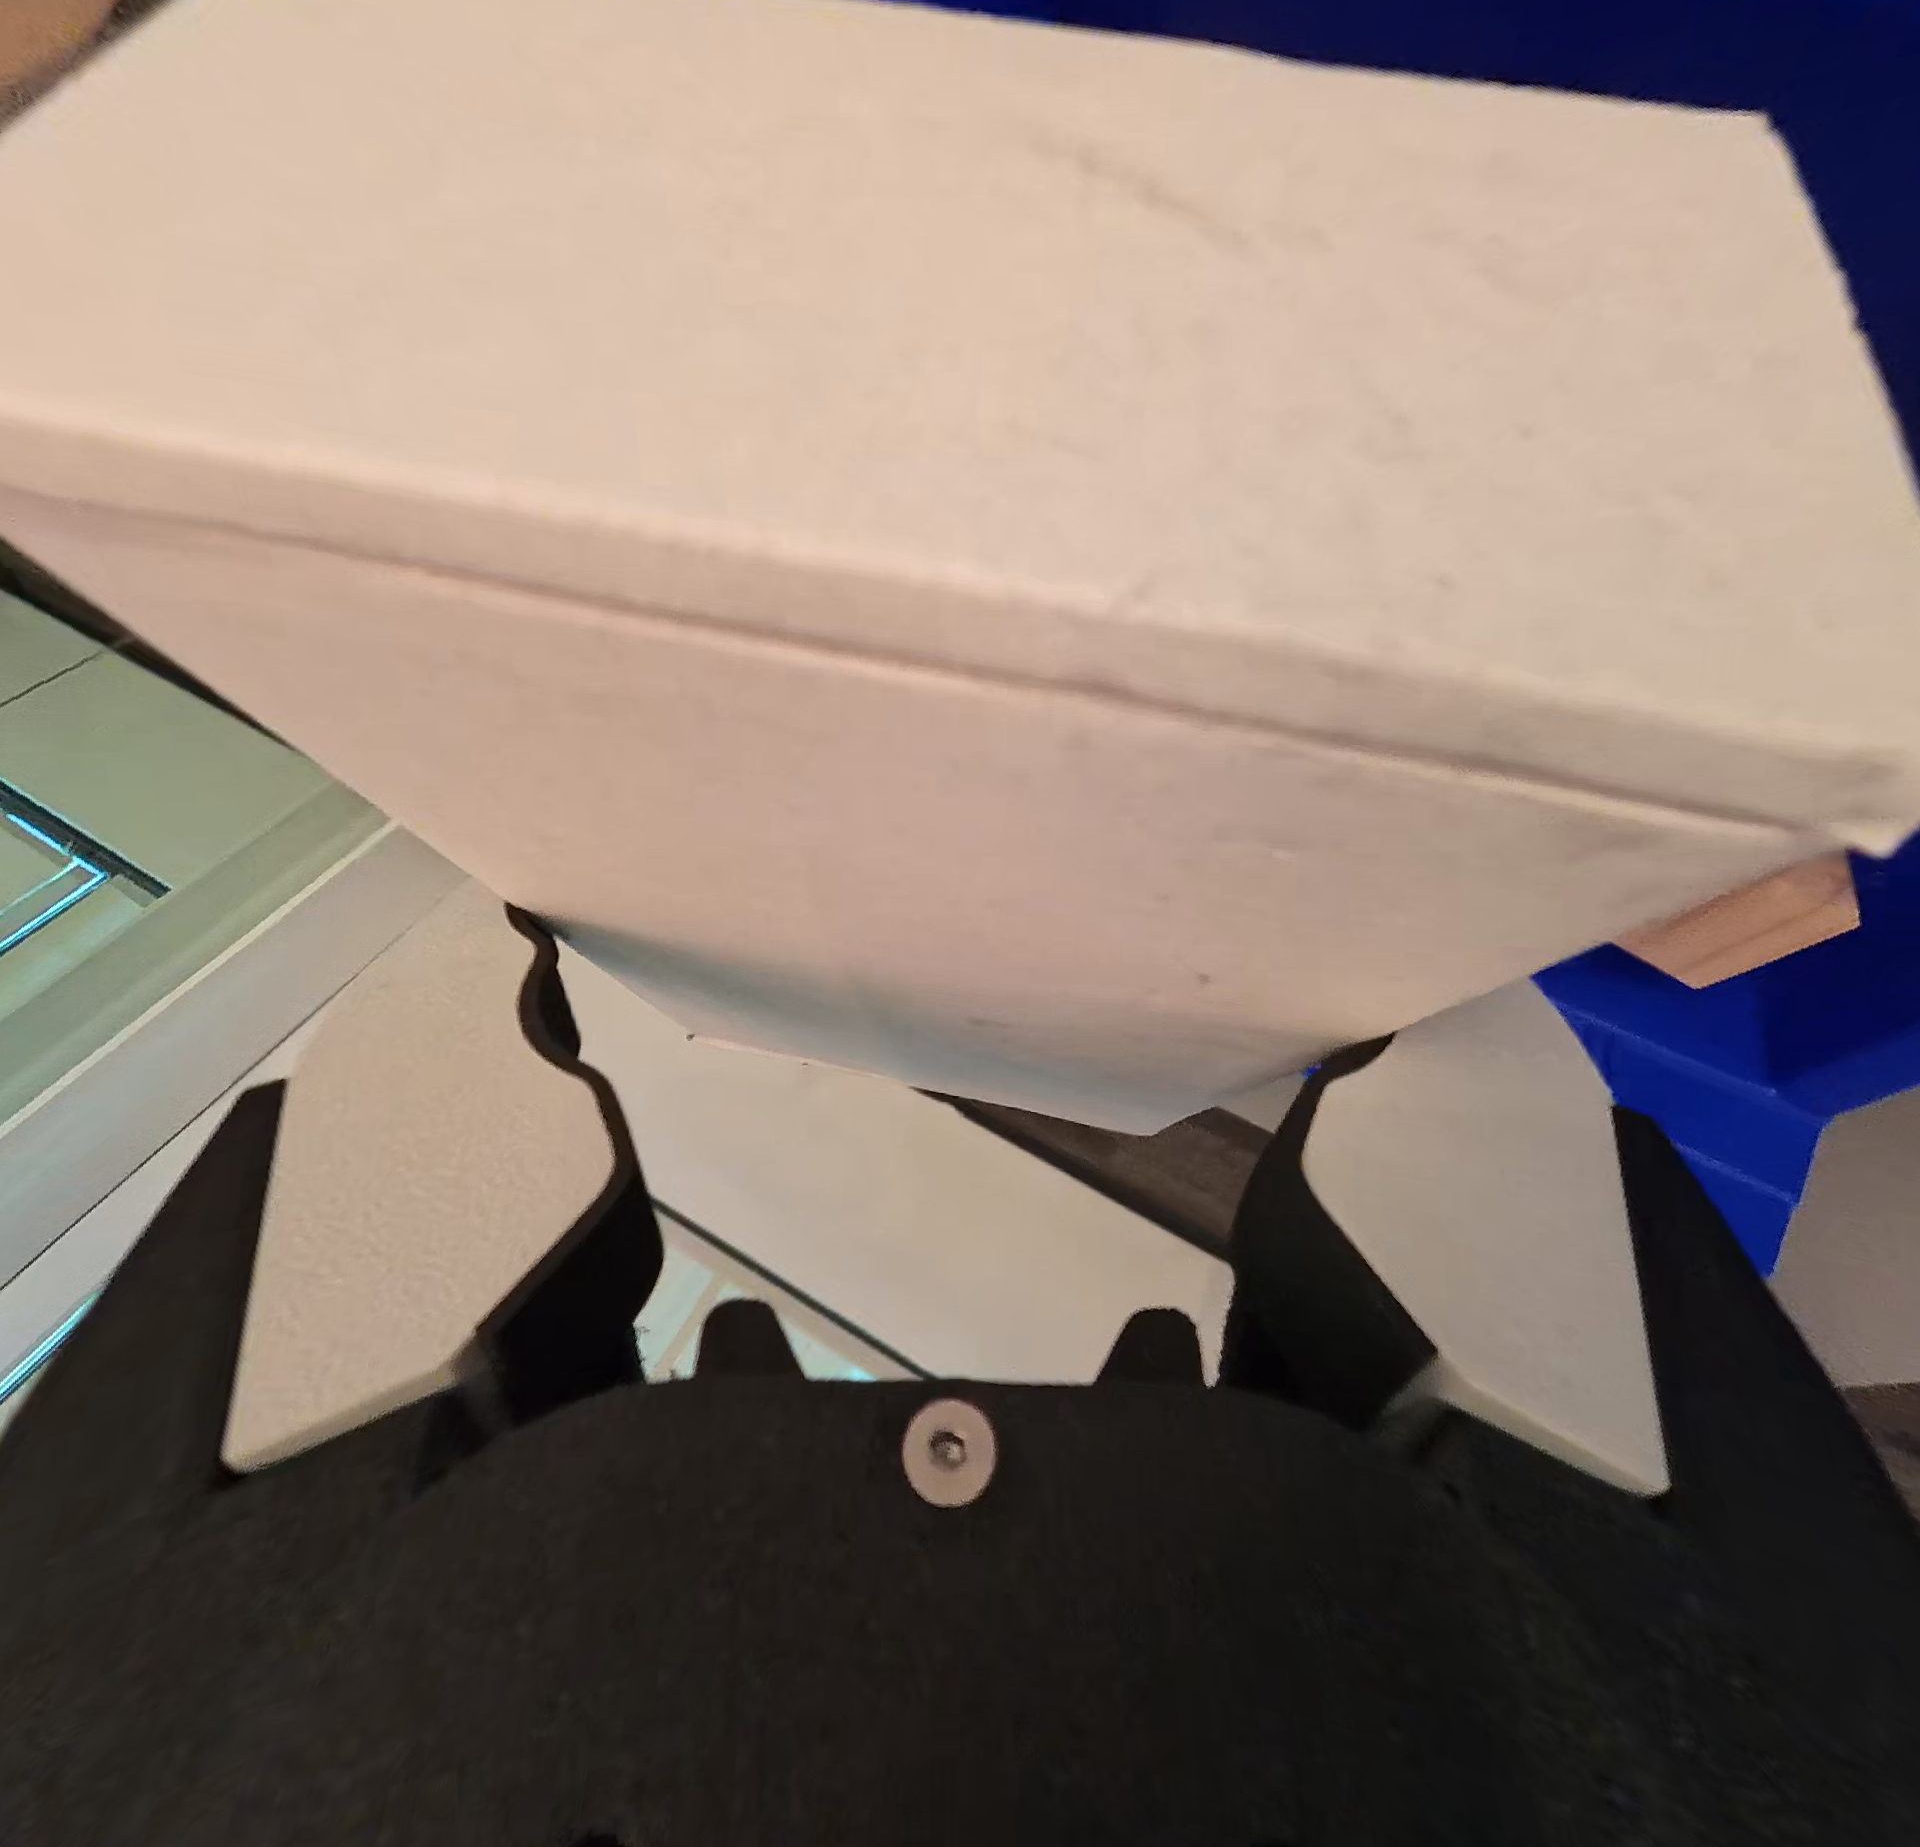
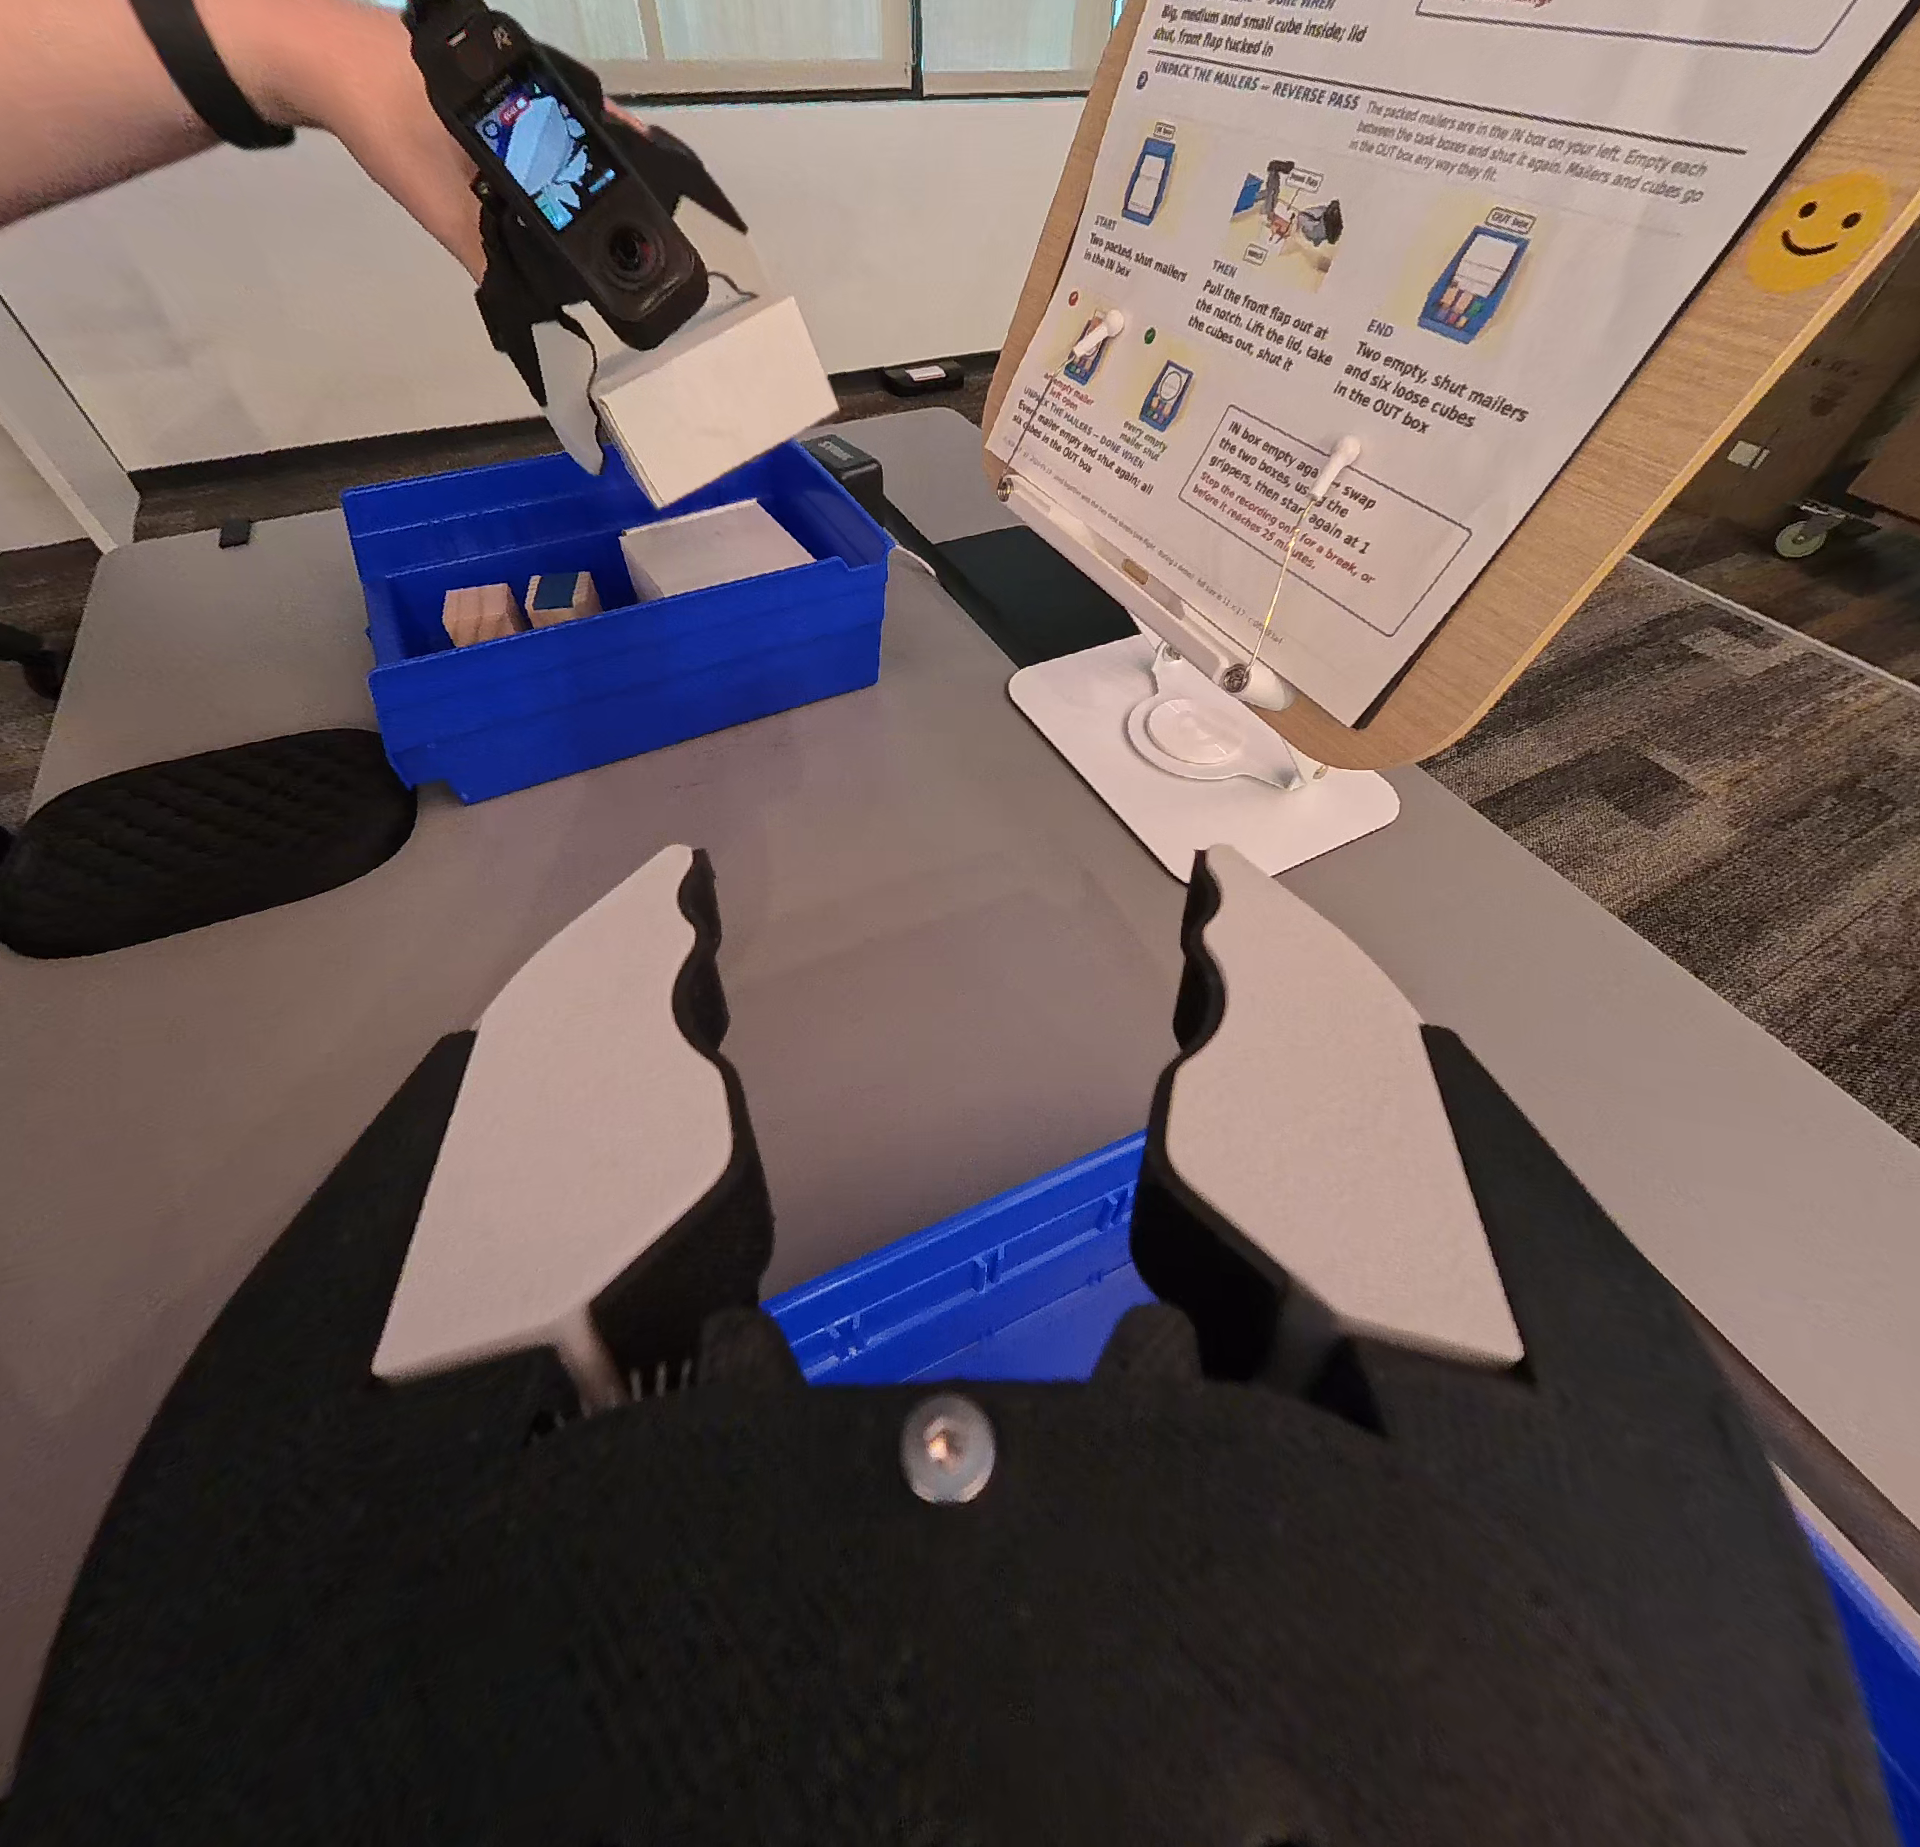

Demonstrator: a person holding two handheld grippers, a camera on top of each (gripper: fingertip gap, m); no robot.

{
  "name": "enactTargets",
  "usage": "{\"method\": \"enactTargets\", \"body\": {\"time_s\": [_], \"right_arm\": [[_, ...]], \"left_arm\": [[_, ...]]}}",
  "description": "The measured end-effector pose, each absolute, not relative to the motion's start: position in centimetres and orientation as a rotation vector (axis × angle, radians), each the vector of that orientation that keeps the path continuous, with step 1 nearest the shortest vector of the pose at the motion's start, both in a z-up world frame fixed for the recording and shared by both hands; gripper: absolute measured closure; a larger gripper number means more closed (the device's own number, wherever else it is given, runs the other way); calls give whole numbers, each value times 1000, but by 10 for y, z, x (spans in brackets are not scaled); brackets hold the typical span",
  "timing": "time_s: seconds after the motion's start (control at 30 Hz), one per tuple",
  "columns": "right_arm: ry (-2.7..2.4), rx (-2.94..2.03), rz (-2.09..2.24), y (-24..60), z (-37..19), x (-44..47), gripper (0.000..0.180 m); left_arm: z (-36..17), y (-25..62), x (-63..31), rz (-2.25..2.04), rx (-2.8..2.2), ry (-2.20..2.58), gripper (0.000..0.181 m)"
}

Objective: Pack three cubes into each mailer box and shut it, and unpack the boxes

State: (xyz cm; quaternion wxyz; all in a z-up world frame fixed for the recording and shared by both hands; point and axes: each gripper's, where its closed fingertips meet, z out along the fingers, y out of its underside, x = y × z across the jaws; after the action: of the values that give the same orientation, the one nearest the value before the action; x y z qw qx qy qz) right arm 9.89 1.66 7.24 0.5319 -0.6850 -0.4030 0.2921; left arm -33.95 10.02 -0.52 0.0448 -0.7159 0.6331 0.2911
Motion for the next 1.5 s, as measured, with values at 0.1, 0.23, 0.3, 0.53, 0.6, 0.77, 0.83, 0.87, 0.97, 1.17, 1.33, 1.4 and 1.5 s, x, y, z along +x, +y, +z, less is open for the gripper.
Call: {"method": "enactTargets", "body": {"time_s": [0.1, 0.23, 0.3, 0.53, 0.6, 0.77, 0.83, 0.87, 0.97, 1.17, 1.33, 1.4, 1.5], "right_arm": [[-962, -1633, 699, 16, 72, 99, 93], [-972, -1639, 698, 15, 71, 99, 93], [-970, -1636, 701, 14, 71, 100, 93], [-957, -1623, 714, 14, 74, 103, 93], [-953, -1616, 719, 13, 76, 104, 93], [-947, -1605, 728, 11, 78, 106, 93], [-946, -1601, 730, 11, 79, 106, 93], [-945, -1599, 731, 11, 79, 107, 93], [-943, -1593, 732, 10, 81, 108, 93], [-939, -1578, 732, 5, 86, 113, 93], [-935, -1553, 719, -2, 94, 118, 93], [-931, -1541, 711, -6, 98, 122, 93], [-928, -1532, 690, -12, 102, 128, 93]], "left_arm": [[-1, 99, -338, 929, -2215, 1920, 41], [2, 100, -327, 930, -2158, 1935, 41], [3, 98, -324, 917, -2170, 1929, 41], [18, 95, -317, 943, -2146, 1933, 42], [22, 94, -313, 938, -2139, 1930, 41], [28, 91, -306, 950, -2117, 1939, 42], [30, 90, -304, 958, -2109, 1944, 42], [32, 89, -302, 963, -2102, 1947, 42], [37, 86, -294, 977, -2082, 1965, 42], [45, 75, -261, 992, -2008, 2030, 42], [45, 66, -223, 999, -1930, 2092, 42], [43, 63, -207, 998, -1901, 2120, 42], [37, 59, -185, 1005, -1860, 2165, 42]]}}
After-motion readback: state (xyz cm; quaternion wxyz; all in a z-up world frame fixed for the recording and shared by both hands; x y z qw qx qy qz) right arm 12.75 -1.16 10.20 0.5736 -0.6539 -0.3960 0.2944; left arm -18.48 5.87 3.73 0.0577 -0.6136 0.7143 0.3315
